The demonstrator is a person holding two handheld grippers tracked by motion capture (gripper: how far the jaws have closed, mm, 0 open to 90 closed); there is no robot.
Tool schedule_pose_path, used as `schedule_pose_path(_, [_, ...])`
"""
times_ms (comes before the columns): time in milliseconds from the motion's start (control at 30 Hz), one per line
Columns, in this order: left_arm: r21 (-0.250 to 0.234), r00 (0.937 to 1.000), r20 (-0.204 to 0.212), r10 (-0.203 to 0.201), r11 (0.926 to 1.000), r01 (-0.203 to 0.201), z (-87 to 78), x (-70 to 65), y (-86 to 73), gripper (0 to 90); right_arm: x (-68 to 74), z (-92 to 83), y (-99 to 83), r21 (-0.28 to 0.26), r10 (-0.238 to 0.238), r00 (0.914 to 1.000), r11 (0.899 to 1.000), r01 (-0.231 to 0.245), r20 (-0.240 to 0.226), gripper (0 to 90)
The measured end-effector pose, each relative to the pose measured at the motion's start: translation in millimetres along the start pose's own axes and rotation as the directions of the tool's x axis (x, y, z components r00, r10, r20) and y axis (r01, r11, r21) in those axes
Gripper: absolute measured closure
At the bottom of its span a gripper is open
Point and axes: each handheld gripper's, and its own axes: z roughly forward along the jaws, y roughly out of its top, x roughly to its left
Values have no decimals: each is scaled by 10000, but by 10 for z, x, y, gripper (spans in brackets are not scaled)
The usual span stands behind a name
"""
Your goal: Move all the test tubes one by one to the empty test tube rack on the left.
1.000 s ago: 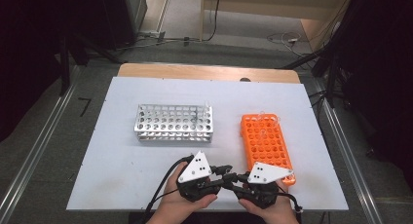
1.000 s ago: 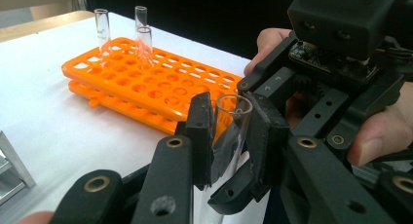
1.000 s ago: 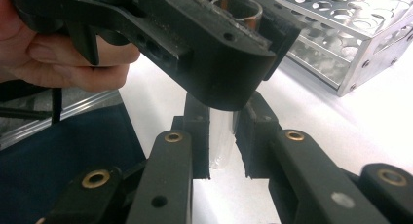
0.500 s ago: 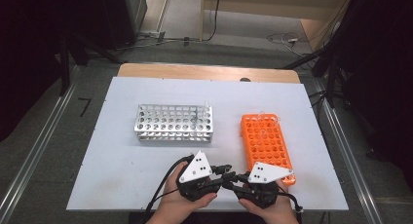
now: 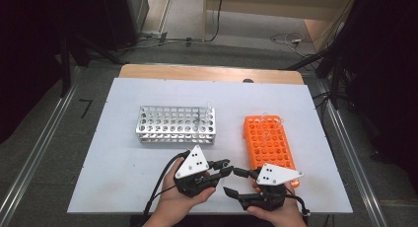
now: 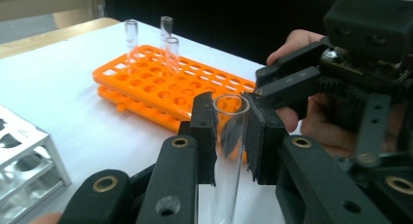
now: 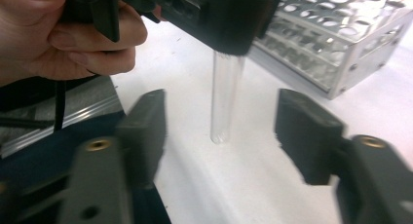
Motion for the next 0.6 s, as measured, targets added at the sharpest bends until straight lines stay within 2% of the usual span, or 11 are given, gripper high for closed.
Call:
schedule_pose_path(233, [-129, 9995, -298, -93, 9999, 89, -53, 103, 56, 756, -95, -130, 3, -309, 233, 9991, 9993, -222, 349, 8])
schedule_pose_path(400, [-173, 9984, -554, -59, 9998, 50, -100, 179, 101, 756, -199, -253, -15, -618, 482, 9981, 9970, -458, 382, 0])
schedule_pose_path(600, [-271, 9963, -859, -35, 9996, 12, -134, 290, 198, 756, -307, -367, -47, -835, 584, 9960, 9951, -528, 669, 0])
